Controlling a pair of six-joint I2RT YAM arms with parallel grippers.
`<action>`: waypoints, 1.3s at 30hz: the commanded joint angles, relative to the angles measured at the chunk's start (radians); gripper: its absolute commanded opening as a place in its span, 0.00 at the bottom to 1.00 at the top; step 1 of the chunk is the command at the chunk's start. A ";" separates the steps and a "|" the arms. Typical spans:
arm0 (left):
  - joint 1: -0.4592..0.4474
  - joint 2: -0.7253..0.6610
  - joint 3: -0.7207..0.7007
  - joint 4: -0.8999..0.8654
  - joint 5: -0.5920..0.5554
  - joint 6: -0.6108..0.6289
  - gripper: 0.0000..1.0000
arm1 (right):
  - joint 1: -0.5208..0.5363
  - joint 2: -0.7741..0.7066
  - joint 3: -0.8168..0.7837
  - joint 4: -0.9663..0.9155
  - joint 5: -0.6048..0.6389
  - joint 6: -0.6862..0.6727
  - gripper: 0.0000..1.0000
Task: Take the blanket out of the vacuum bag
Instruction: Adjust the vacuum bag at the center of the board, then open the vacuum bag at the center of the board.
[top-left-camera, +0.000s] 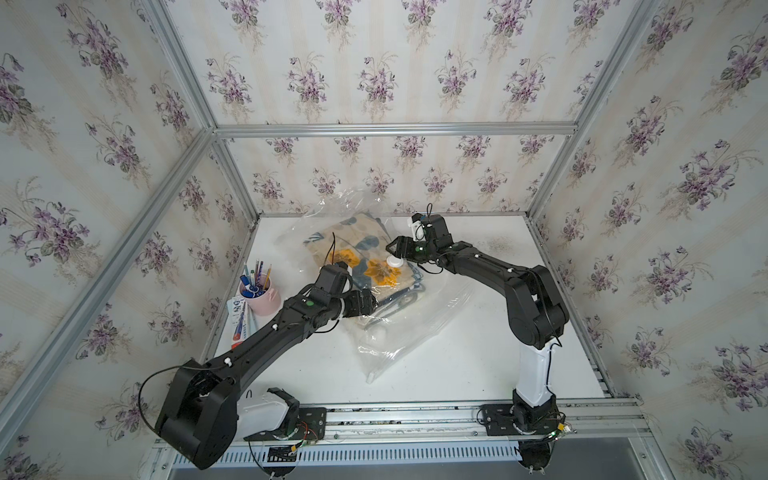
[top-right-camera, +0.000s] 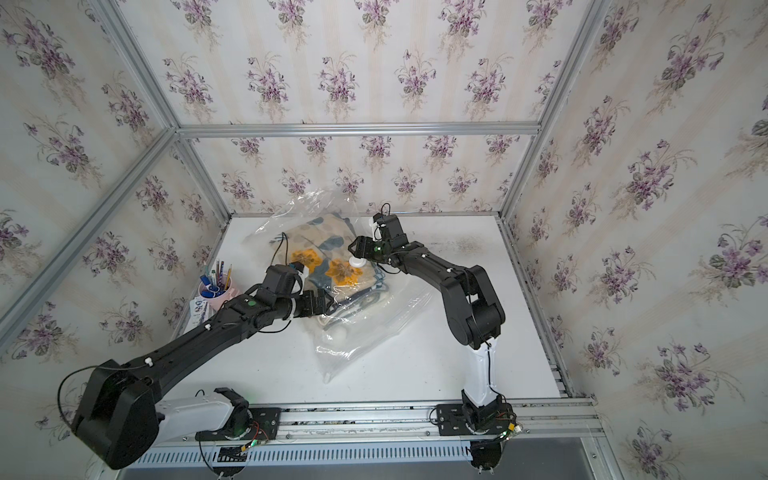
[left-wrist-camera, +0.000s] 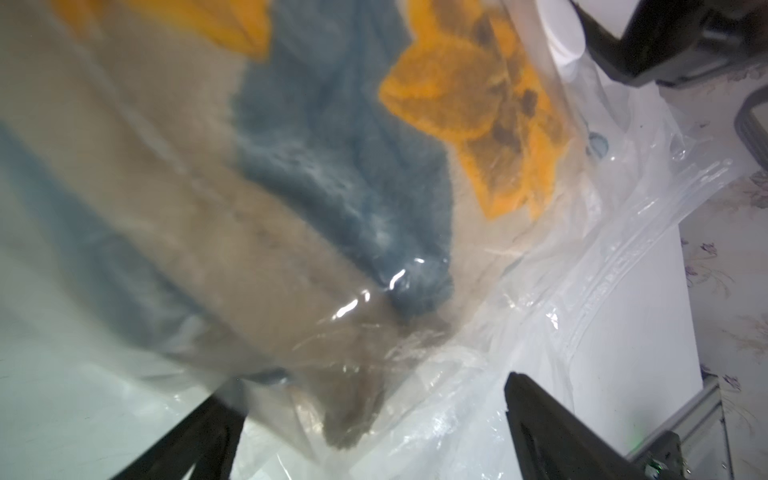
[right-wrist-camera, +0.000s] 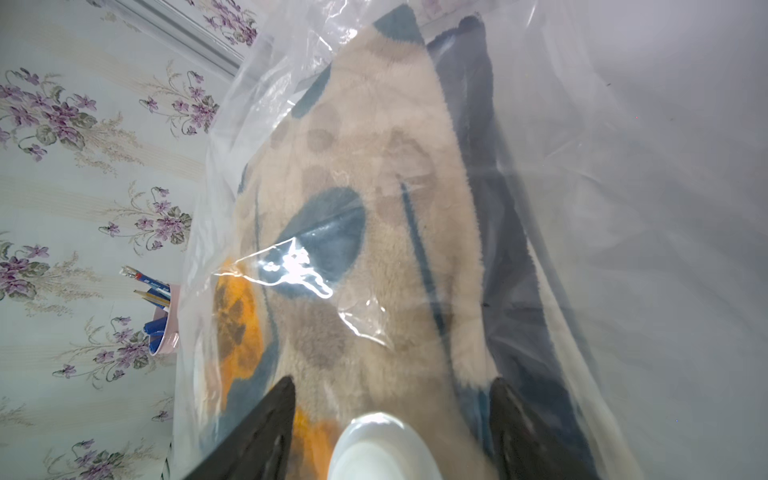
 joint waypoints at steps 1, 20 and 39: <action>-0.001 -0.043 0.002 -0.057 -0.093 0.027 1.00 | 0.001 -0.056 -0.035 -0.019 0.059 -0.010 0.74; -0.015 -0.369 0.049 0.010 -0.038 0.066 1.00 | -0.026 -0.613 -0.612 0.025 0.190 0.035 0.73; -0.457 0.063 0.375 -0.486 -0.451 0.291 0.89 | -0.119 -0.965 -0.982 0.011 0.023 0.163 0.70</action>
